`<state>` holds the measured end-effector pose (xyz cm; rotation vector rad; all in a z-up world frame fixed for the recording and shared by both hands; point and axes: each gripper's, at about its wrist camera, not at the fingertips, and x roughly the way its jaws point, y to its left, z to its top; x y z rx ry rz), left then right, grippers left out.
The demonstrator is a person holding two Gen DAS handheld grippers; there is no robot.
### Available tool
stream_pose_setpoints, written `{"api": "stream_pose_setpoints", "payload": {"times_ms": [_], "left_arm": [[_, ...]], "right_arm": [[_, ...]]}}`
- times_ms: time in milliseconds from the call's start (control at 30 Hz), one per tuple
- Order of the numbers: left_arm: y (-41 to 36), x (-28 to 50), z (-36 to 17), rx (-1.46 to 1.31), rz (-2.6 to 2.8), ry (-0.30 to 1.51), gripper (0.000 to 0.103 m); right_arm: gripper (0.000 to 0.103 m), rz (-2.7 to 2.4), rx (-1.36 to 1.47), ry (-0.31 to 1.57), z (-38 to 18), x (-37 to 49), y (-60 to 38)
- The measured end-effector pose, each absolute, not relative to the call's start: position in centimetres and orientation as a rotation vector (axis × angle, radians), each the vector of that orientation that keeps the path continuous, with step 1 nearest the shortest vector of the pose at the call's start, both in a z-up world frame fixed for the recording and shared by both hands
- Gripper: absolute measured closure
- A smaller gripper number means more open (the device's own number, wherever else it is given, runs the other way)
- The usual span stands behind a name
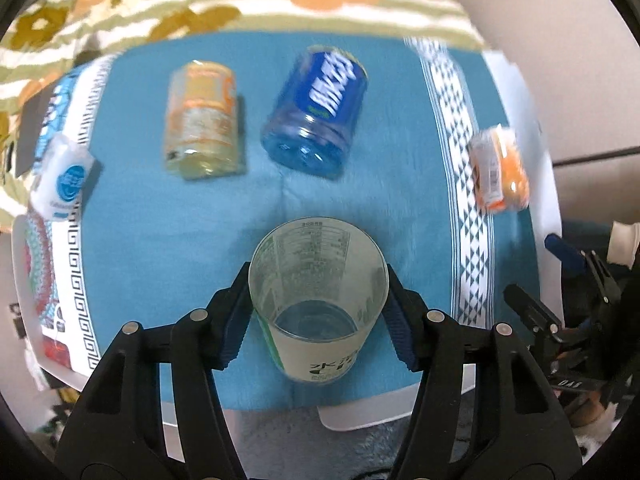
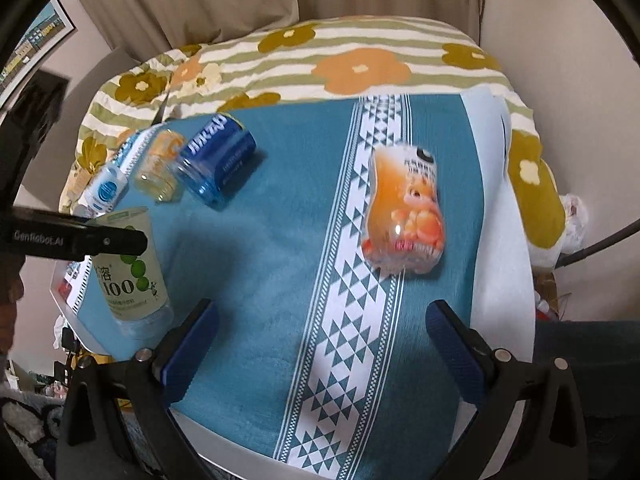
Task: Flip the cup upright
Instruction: 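Rotate the cup opening upward with the left gripper and lower it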
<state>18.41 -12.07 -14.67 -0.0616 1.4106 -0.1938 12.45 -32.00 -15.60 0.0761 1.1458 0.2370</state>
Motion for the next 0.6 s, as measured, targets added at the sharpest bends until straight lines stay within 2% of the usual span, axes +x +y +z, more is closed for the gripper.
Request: {"api": "stream_pose_setpoints", "payload": {"times_ms": [400,600], "left_arm": [[-11.5,14.2,-13.4,-0.066,-0.182,0.899,0.039],[-12.2,13.7,-14.9,0.032,-0.188,0.763,0.039]], "right_arm": [[0.001,0.255,0.014,1.127,-15.9,12.0,-30.4],[0.001,0.254,-0.017,1.123,-17.0,11.4,-29.6]]}}
